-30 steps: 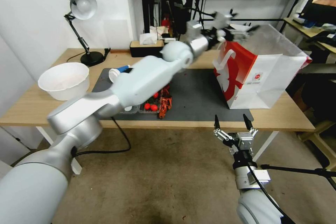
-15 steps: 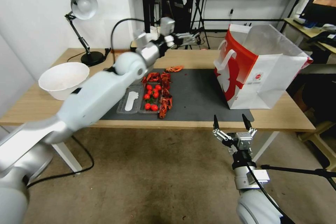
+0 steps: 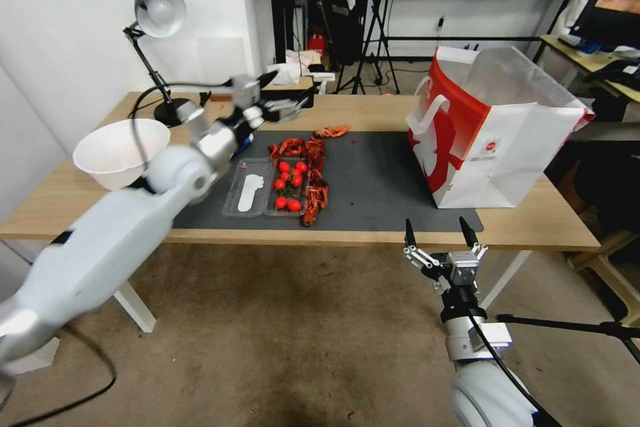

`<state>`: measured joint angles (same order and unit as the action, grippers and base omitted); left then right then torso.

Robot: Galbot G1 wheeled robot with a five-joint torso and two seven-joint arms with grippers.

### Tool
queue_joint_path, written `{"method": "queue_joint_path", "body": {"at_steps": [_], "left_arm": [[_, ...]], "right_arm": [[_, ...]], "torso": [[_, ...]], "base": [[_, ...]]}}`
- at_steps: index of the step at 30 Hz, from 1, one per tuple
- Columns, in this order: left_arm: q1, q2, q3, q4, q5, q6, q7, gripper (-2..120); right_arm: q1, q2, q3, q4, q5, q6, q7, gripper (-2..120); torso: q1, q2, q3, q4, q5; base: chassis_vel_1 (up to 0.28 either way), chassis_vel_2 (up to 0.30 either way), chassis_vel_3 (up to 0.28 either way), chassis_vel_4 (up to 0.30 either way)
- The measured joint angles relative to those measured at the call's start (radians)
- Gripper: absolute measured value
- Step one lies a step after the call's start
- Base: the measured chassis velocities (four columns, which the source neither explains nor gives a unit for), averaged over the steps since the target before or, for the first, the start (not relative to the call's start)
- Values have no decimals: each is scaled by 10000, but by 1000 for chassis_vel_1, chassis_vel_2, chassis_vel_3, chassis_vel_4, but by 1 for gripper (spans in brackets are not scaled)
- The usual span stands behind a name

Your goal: Pick up the trash from the table and place it into the takeout bag.

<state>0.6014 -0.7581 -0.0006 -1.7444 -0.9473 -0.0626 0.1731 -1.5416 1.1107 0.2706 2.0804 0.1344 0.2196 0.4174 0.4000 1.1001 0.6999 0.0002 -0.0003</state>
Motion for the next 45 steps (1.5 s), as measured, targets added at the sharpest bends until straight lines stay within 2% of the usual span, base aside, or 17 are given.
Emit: {"method": "queue_joint_path", "body": {"at_steps": [3,4,7,12,15,19,22,25,27,31,37,45], "left_arm": [[1259,282,-1011,-810,260,99,-634,100],[1259,282,-1011,-810,260,99,-634,100],[2256,401,-1699,-1211,609,26,-1196,100],[3427,334,-2419,-1522,1100,-66,-1457,100],[4789,7,-3223,-1843,1634,-93,-1748,100],[5556,-315,-3758,-1992,2172,-140,-1847,100],[6482,-833,-4555,-2178,2851,-236,-2004,100],[6755,-999,-4817,-2238,3049,-241,-2059,100],[7498,-1459,-5474,-2397,3476,-319,-2253,100],[8131,-1788,-5920,-2449,3848,-466,-2490,100],[8653,-2218,-6112,-2449,4169,-594,-2793,100],[9394,-2812,-6336,-2338,4562,-819,-2879,100]], "right_arm": [[-6,15,-46,0,-18,-2,-10,99],[-6,15,-46,0,-18,-2,-10,99],[-30,48,-75,0,-43,-1,-17,99],[-47,48,-79,22,-51,6,-18,99],[-50,42,-79,24,-51,24,-19,99],[-41,48,-82,18,-52,35,-19,99],[-13,70,-124,-17,-53,43,-21,99],[-1,76,-142,-30,-55,45,-22,99],[-1,93,-171,-50,-62,56,-25,99],[-24,102,-175,-68,-69,69,-25,99],[-39,105,-174,-75,-81,75,-25,99],[-138,105,-93,-76,-93,104,-14,100]], "torso": [[-1,0,0,-2,7],[-1,0,0,-2,7],[-1,0,-1,-4,5],[-1,0,0,-2,5],[-1,0,0,-2,2],[-1,0,1,-1,1],[-1,0,1,-2,2],[-1,0,0,-1,2],[-1,0,0,-1,2],[-1,0,0,-1,3],[1,-1,1,-3,3],[0,-1,1,-3,3]], "base": [[0,0,0,0],[0,0,0,0],[0,0,0,0],[0,0,0,0],[0,0,0,0],[0,0,0,0],[0,0,0,0],[0,0,0,0],[0,0,0,0],[0,0,0,0],[0,0,0,0],[0,0,0,0]]}}
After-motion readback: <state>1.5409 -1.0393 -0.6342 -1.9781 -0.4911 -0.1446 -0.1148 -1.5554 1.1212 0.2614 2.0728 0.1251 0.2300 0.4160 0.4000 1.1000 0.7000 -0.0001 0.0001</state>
